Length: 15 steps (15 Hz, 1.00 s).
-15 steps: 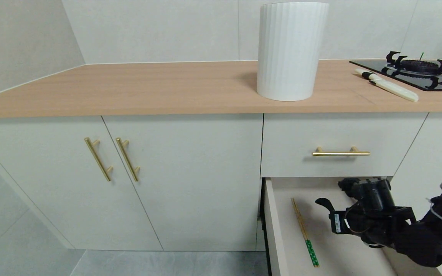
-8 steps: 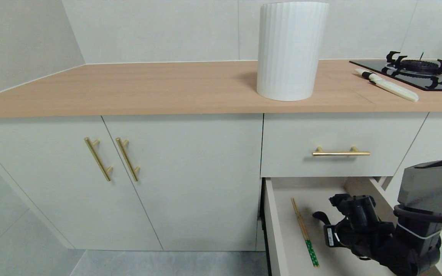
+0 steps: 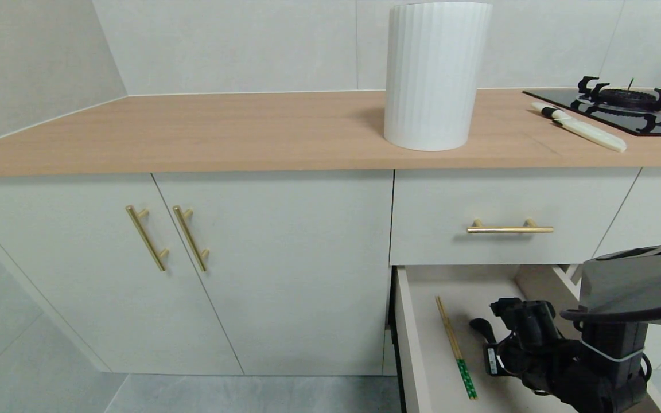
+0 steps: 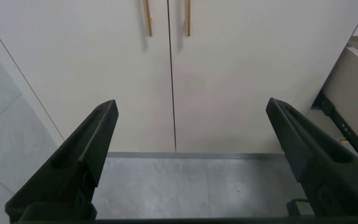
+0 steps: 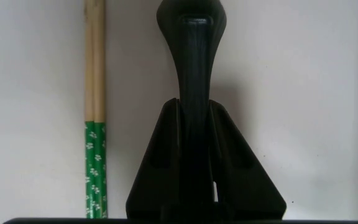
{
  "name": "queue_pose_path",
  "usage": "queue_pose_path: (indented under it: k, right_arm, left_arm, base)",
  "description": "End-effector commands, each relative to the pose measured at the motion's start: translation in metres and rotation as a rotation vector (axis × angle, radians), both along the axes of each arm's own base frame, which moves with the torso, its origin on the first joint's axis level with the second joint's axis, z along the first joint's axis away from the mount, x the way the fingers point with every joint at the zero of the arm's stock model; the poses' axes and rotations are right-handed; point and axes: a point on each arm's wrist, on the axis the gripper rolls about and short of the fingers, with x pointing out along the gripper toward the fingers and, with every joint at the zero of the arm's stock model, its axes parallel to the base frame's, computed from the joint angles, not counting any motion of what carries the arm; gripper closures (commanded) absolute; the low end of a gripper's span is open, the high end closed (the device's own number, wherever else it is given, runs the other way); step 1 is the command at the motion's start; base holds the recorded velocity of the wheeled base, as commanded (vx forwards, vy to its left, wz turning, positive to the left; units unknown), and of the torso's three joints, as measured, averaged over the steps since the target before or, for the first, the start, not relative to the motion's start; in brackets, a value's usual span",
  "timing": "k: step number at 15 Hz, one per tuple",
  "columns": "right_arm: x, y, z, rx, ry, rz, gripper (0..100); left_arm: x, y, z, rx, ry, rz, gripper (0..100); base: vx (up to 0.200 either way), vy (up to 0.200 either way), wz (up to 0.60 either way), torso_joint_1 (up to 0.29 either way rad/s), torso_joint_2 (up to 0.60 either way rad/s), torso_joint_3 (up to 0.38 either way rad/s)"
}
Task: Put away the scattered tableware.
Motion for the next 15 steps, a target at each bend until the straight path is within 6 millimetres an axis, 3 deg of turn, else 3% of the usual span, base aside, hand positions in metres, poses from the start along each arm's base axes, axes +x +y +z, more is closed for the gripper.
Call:
queue_pose_path:
  k: [1, 11, 12, 15]
  right_arm:
    - [-0.0001, 0.0001, -0.0006, 0.001, 0.002, -0.001, 100]
    - [-0.0002, 0.0001, -0.0011, 0.0, 0.003, -0.001, 100]
    - [-0.0005, 0.0, -0.0013, 0.0, 0.005, -0.001, 0]
    - [-0.0002, 0.0001, -0.0011, 0.0, 0.003, -0.001, 0]
  left_arm:
    - [0.0, 0.0, 0.0, 0.0, 0.001, -0.001, 0]
    - [0.0, 0.0, 0.0, 0.0, 0.001, -0.001, 0]
    - [0.0, 0.0, 0.0, 0.0, 0.001, 0.0, 0]
    - [0.0, 0.0, 0.0, 0.0, 0.001, 0.0, 0]
  base:
    - [0.0, 0.0, 0.0, 0.0, 0.0, 0.0]
    - [0.0, 0.0, 0.0, 0.0, 0.0, 0.0]
    - [0.0, 0.0, 0.0, 0.0, 0.0, 0.0]
    - [0.0, 0.0, 0.0, 0.0, 0.0, 0.0]
